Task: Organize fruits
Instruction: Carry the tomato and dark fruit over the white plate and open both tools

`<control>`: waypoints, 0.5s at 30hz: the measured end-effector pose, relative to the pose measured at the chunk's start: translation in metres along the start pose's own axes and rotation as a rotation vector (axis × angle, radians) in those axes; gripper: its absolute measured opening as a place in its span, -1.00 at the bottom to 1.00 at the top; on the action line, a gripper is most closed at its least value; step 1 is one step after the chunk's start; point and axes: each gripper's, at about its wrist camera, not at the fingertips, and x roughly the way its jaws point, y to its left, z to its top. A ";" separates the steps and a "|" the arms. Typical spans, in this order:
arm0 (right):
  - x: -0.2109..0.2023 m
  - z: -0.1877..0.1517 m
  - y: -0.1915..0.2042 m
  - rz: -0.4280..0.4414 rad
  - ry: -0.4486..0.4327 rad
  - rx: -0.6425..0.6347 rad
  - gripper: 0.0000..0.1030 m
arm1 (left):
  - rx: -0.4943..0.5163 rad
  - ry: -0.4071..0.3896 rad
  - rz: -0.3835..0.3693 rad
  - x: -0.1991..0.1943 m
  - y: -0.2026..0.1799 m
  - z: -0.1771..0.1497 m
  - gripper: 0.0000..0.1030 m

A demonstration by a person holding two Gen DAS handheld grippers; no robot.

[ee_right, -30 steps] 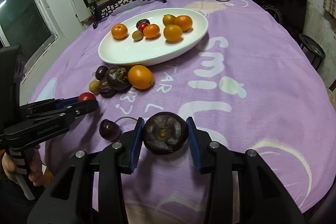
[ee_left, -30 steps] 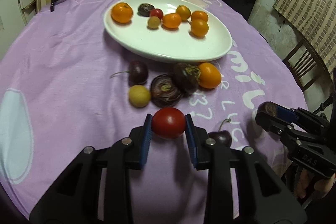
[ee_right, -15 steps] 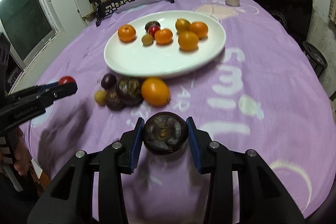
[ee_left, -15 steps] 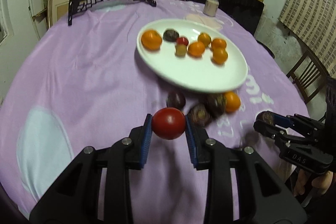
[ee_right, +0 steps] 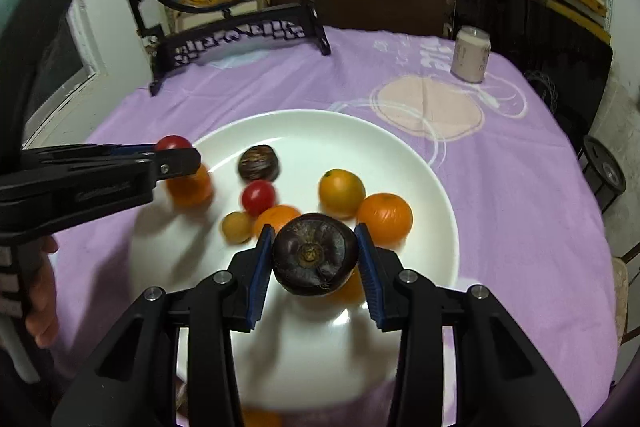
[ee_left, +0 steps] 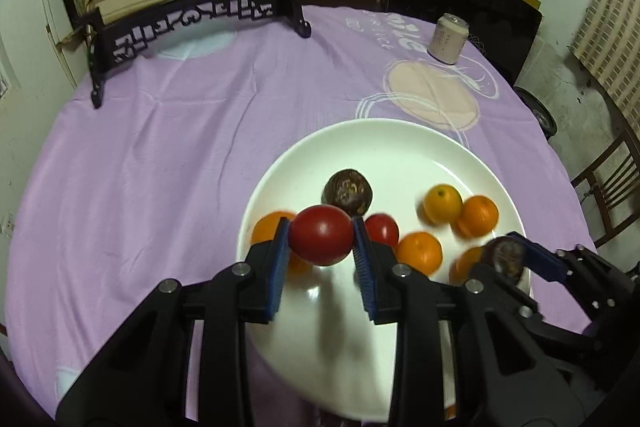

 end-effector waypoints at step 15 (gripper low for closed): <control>-0.024 -0.004 -0.007 -0.016 -0.023 0.035 0.18 | -0.016 -0.104 -0.022 -0.049 0.010 -0.022 0.55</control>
